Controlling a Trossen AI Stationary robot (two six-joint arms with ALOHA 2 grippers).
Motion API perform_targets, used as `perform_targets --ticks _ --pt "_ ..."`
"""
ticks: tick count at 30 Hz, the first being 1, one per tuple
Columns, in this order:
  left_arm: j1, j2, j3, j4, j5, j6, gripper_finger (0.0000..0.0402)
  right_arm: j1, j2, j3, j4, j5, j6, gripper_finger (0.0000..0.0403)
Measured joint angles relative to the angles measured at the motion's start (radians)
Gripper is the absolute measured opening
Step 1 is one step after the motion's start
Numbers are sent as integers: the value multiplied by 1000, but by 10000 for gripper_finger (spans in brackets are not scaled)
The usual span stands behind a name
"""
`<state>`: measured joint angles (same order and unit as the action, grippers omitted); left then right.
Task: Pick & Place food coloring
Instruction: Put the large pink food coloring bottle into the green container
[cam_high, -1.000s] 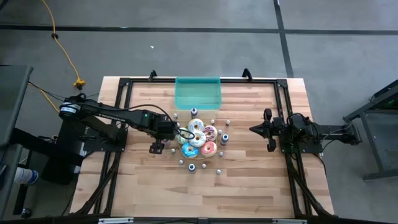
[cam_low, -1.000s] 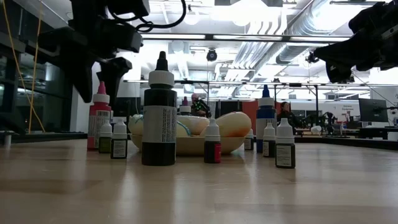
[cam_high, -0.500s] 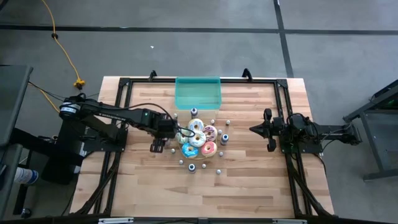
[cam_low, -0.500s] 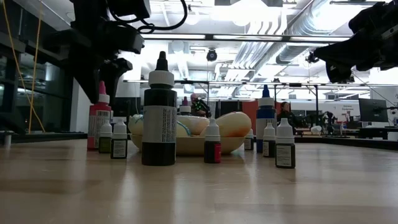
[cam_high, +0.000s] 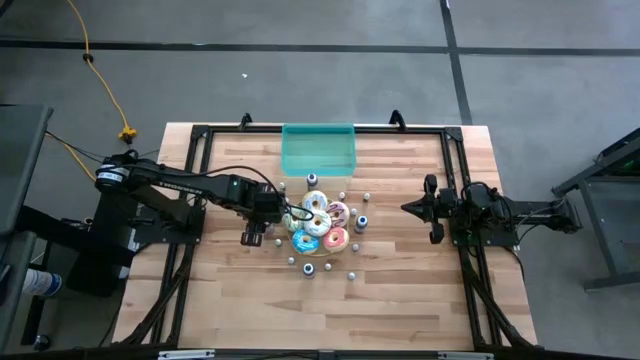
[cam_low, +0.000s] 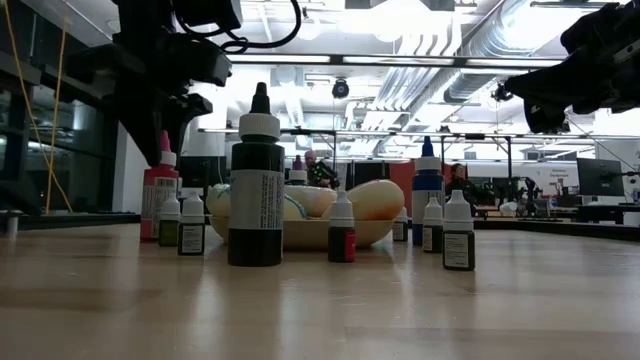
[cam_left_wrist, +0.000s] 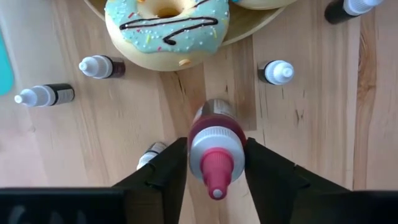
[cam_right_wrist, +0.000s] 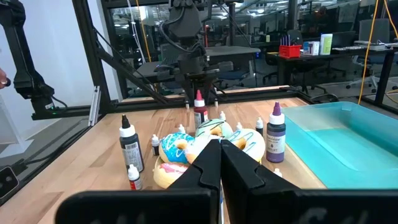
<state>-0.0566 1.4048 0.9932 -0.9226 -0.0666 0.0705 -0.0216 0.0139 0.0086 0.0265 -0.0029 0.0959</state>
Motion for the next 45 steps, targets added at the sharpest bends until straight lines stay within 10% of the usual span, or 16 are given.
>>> perform_targets --ticks 13,45 --pt "-2 2 28 -54 -2 -66 101 0 0 0 0 0 0 0" --pt "90 102 689 -551 45 -463 101 0 0 0 0 0 0 0"
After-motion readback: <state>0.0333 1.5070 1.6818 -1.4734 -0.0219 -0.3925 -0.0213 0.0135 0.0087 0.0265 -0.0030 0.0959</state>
